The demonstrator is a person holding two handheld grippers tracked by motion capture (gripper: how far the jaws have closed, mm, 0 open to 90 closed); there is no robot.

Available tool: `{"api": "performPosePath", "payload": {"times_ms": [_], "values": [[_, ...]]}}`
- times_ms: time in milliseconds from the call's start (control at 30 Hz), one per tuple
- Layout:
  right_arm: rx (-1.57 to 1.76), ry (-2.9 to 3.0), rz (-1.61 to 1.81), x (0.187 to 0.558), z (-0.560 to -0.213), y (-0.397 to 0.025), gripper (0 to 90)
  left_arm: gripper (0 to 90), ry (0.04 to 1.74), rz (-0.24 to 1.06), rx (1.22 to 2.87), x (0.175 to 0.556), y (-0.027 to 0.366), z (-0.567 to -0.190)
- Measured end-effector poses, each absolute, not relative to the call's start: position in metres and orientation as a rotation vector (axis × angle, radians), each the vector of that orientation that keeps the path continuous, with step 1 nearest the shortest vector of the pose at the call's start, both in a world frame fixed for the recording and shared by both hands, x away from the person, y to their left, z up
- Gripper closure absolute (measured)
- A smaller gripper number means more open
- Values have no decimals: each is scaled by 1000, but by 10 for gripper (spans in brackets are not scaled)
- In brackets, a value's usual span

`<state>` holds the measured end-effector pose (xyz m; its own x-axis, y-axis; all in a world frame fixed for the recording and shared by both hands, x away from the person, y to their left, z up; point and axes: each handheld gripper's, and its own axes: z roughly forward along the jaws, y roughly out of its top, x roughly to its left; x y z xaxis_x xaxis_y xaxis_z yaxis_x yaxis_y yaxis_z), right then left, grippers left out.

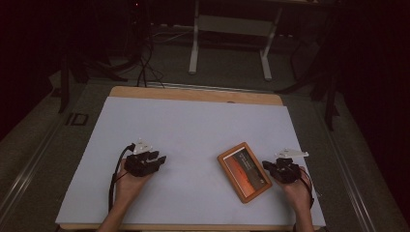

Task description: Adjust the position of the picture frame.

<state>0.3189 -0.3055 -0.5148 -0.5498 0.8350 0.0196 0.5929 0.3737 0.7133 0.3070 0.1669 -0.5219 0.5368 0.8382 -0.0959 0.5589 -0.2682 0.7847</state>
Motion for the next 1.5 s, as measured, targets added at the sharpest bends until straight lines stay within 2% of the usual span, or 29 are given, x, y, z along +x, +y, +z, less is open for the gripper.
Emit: {"api": "performPosePath", "payload": {"times_ms": [367,1133,1500], "values": [[1302,2284,947,303,-521,-309,898,610,1138,413,1947,307,168,-522],[1212,2388,934,287,-520,-280,899,613,1106,336,1960,307,160,-522],[1129,2460,940,283,-520,-257,899,612,1019,258,2001,309,134,-521]]}}
